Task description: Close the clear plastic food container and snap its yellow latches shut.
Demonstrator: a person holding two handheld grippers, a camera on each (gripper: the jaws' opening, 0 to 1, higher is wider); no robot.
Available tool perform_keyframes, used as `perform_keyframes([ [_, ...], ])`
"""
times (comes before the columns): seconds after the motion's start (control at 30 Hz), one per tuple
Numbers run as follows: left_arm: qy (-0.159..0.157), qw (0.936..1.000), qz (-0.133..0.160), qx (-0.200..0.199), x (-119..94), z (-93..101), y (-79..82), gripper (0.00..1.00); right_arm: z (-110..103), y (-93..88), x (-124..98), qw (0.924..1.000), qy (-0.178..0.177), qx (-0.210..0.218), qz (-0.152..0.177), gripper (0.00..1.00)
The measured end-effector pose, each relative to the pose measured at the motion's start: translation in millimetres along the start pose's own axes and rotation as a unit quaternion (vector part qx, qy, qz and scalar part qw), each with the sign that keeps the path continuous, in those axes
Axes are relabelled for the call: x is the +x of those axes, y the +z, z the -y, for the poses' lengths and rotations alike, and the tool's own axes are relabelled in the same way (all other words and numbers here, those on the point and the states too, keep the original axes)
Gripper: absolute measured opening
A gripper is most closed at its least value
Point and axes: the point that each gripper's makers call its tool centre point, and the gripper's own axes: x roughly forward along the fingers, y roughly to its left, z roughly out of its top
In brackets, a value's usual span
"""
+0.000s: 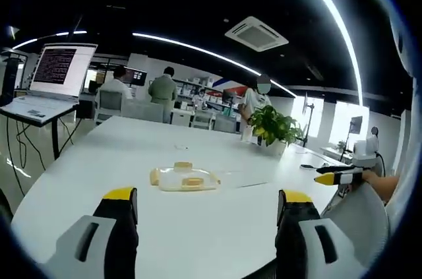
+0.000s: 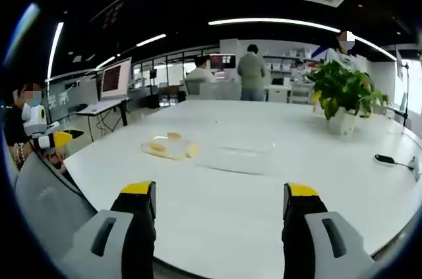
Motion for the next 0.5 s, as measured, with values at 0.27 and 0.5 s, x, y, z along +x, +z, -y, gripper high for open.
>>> perform_keyframes([
  [0.27,0.003,1.0,0.001,0.003,-0.1,0.7,0.7,0.84,1.3,-1.2,0.1,1.0,-0.003,0.001,-0.002,0.77],
  [0.5,0.009,1.0,0.002,0.0,-0.6,-1.4,0.7,0.84,8.2,0.1,-1.3,0.9996,-0.015,0.02,0.009,0.77],
])
